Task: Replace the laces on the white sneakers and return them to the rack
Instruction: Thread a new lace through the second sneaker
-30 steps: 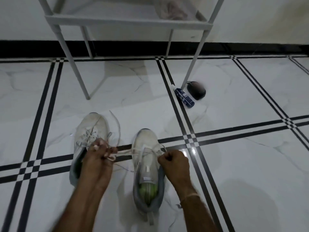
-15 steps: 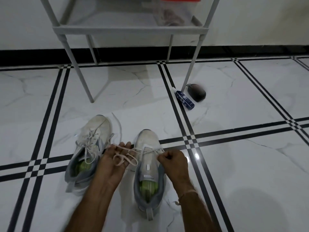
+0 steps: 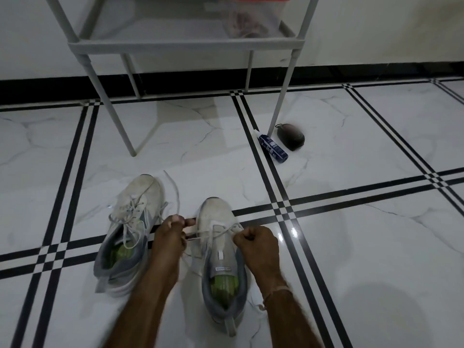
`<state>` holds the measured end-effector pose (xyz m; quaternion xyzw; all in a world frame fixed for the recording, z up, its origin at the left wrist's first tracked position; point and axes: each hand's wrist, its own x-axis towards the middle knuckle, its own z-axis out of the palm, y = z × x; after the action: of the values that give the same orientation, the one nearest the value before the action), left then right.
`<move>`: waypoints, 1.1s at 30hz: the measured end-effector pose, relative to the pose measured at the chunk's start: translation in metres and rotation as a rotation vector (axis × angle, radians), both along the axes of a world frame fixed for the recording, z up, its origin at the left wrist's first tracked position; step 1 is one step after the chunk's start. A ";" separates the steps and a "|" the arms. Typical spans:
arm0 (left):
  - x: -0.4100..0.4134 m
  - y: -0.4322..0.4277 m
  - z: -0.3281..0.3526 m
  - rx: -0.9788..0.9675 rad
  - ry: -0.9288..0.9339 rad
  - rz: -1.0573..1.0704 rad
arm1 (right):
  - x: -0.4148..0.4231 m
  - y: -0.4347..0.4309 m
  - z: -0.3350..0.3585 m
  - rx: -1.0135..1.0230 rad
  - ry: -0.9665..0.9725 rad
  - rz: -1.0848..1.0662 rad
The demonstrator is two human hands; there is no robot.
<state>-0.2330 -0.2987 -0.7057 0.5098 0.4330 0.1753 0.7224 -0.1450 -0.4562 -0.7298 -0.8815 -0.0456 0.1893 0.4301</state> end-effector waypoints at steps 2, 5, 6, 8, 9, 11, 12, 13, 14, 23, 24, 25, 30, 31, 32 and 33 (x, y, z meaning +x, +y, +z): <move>-0.008 0.003 -0.002 0.360 0.124 -0.190 | 0.001 -0.001 0.000 0.001 0.009 -0.010; -0.014 -0.001 -0.017 0.585 0.260 -0.389 | 0.002 -0.001 0.001 0.004 0.018 -0.019; -0.015 -0.003 -0.022 0.569 0.266 -0.386 | 0.002 0.000 0.001 0.007 0.023 -0.022; -0.013 -0.006 -0.020 0.293 0.139 -0.238 | 0.002 0.000 0.002 0.021 0.035 -0.023; -0.012 -0.005 -0.016 0.068 0.031 -0.131 | 0.002 -0.001 0.002 0.034 0.047 -0.026; -0.013 0.000 -0.011 -0.352 -0.188 0.041 | 0.003 -0.001 0.001 0.055 0.069 -0.033; -0.016 0.003 -0.009 -0.475 -0.273 0.108 | 0.003 -0.001 0.001 0.056 0.073 -0.035; -0.018 0.006 -0.012 -0.540 -0.318 0.175 | 0.003 0.000 0.001 0.056 0.074 -0.039; -0.019 0.007 -0.015 -0.601 -0.341 0.240 | 0.003 0.000 0.001 0.054 0.075 -0.041; -0.014 -0.015 -0.027 0.579 0.110 -0.297 | 0.000 0.002 0.002 0.023 0.069 -0.040; -0.013 -0.016 -0.027 0.494 0.105 -0.238 | 0.000 0.002 0.003 0.023 0.068 -0.048; -0.012 -0.013 -0.028 0.334 0.078 -0.127 | 0.000 0.002 0.003 0.023 0.065 -0.053; -0.023 0.002 -0.034 0.152 0.013 0.040 | -0.001 0.002 0.003 0.012 0.048 -0.049; -0.026 0.000 -0.033 0.278 0.054 -0.068 | -0.001 0.003 0.003 0.010 0.049 -0.049; -0.026 -0.003 -0.036 0.402 0.093 -0.168 | -0.001 0.003 0.002 0.010 0.050 -0.050; -0.026 -0.004 -0.040 0.536 0.135 -0.248 | -0.001 0.004 0.002 0.011 0.052 -0.052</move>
<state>-0.2593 -0.3025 -0.7455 0.7417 0.3530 0.1595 0.5476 -0.1464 -0.4524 -0.7283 -0.8748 -0.0126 0.2006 0.4408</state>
